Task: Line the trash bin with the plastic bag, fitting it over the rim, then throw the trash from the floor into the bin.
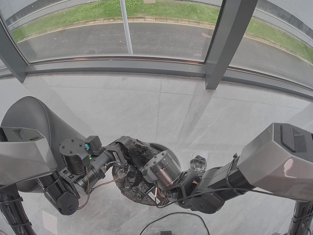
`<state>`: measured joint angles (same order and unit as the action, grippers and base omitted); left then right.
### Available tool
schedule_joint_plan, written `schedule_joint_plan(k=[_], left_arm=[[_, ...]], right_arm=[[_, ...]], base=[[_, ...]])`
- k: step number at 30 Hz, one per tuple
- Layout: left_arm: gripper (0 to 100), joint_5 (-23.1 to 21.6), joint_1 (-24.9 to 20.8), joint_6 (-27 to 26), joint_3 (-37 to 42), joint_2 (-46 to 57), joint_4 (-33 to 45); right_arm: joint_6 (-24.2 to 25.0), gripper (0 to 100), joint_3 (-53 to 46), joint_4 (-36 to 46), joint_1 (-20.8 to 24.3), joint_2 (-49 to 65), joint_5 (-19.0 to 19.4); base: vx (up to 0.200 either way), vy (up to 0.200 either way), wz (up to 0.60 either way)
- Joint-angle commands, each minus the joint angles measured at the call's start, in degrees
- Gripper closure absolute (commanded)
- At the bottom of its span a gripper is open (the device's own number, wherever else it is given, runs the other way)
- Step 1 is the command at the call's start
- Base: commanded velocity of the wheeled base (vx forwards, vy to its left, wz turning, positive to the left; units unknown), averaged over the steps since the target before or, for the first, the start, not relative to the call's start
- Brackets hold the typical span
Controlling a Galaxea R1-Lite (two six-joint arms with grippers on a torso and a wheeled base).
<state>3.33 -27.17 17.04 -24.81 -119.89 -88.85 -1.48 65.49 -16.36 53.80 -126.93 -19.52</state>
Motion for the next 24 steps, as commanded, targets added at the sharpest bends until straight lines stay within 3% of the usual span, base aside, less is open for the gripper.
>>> schedule_joint_plan(k=[1, 8, 12, 24], left_arm=[[100, 0.01, -0.16, 0.01, 0.02, 0.01, -0.01], [100, 0.10, -0.16, 0.01, 0.02, -0.08, -0.01], [100, 0.10, -0.16, 0.10, 0.02, -0.34, -0.01], [100, 0.10, -0.25, 0.01, 0.02, -0.43, -0.01]], right_arm=[[-0.11, 0, -0.19, -0.25, 1.93, -2.27, -0.17], [-1.78, 0, -0.10, 0.01, 1.49, -4.03, -0.61], [-5.38, 0, 0.25, 0.19, -0.36, -4.64, -4.39], [-9.86, 0, 0.34, 0.63, -1.41, -5.87, -6.59]], base=[[0.000, 0.000, 0.00], [0.000, 0.000, 0.00], [0.000, 0.000, 0.00], [0.000, 0.000, 0.00]])
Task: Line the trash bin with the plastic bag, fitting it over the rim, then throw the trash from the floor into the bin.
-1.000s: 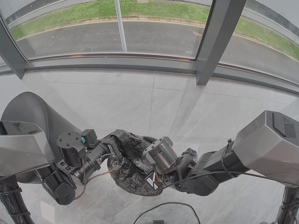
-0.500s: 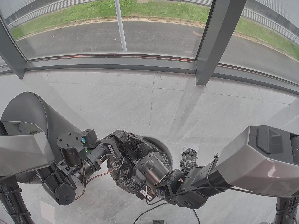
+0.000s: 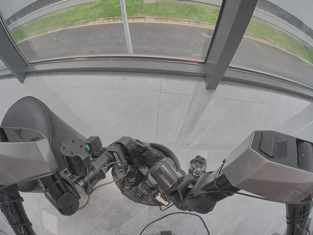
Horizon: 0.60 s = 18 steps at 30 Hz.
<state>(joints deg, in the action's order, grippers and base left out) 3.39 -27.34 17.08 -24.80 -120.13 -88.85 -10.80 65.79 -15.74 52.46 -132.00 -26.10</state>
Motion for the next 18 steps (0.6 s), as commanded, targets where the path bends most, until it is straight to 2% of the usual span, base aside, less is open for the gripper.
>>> schedule_joint_plan(k=[1, 11, 12, 18], left_arm=[[100, 0.04, -0.08, -0.03, 0.01, -0.20, -0.01], [100, -0.05, -0.08, 0.06, 0.01, -0.20, -0.01], [100, -0.05, -0.08, 0.06, 0.01, -0.20, -0.01], [100, -0.05, -0.08, 0.06, 0.01, -0.11, -0.01]], right_arm=[[-1.06, 0, 0.04, 0.01, -0.07, -0.89, -0.09], [-2.12, 0, 1.80, 0.09, -0.16, -2.21, -0.09], [-2.12, 100, 1.80, 0.18, -0.16, -2.30, -0.09], [-1.77, 100, 1.71, 0.09, -0.16, -1.68, -0.09]], base=[[0.000, 0.000, 0.00], [0.000, 0.000, 0.00], [0.000, 0.000, 0.00], [0.000, 0.000, 0.00]])
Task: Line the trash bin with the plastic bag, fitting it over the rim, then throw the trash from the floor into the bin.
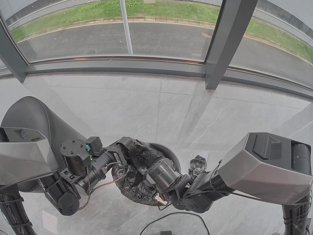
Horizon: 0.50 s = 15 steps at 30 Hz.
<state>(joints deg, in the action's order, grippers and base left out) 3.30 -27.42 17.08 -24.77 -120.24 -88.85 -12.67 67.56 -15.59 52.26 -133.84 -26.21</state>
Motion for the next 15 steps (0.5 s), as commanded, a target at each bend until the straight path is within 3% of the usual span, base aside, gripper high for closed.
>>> schedule_joint_plan(k=[1, 15], left_arm=[[100, 0.04, -0.01, 0.06, -0.10, -0.09, -0.01], [100, 0.04, 0.08, 0.15, -0.10, 0.09, -0.01]], right_arm=[[0.19, 100, -0.06, -0.05, -0.05, 0.25, 0.02], [0.63, 100, -5.60, -0.67, -1.90, 6.14, -0.25]], base=[[0.000, 0.000, 0.00], [0.000, 0.000, 0.00]])
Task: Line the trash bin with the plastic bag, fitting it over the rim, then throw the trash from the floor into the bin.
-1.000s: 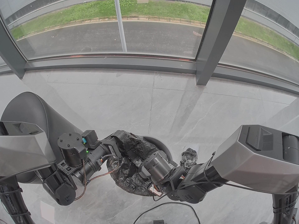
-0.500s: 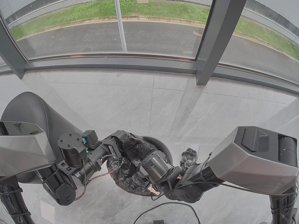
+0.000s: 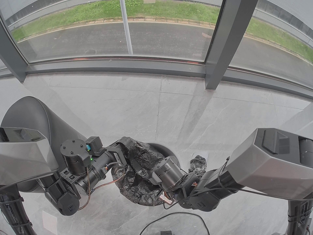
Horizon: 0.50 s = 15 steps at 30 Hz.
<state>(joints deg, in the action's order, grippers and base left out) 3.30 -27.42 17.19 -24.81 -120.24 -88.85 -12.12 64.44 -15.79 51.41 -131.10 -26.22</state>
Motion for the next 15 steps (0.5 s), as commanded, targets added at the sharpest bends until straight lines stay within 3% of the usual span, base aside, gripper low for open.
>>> schedule_joint_plan(k=[1, 4, 15], left_arm=[[100, 0.04, 0.08, 0.04, -0.07, 0.09, -0.01], [100, 0.04, 0.08, 0.48, -0.07, 0.27, -0.10], [100, 0.04, 0.17, 2.50, 0.20, 1.06, -0.01]], right_arm=[[0.08, 100, -3.27, -0.65, -1.49, 4.10, -0.67], [1.66, 100, -5.82, -2.41, -1.93, 5.41, -3.13], [7.11, 100, -16.19, -14.18, -3.77, 8.49, -6.12]], base=[[0.000, 0.000, 0.00], [0.000, 0.000, 0.00], [0.000, 0.000, 0.00]])
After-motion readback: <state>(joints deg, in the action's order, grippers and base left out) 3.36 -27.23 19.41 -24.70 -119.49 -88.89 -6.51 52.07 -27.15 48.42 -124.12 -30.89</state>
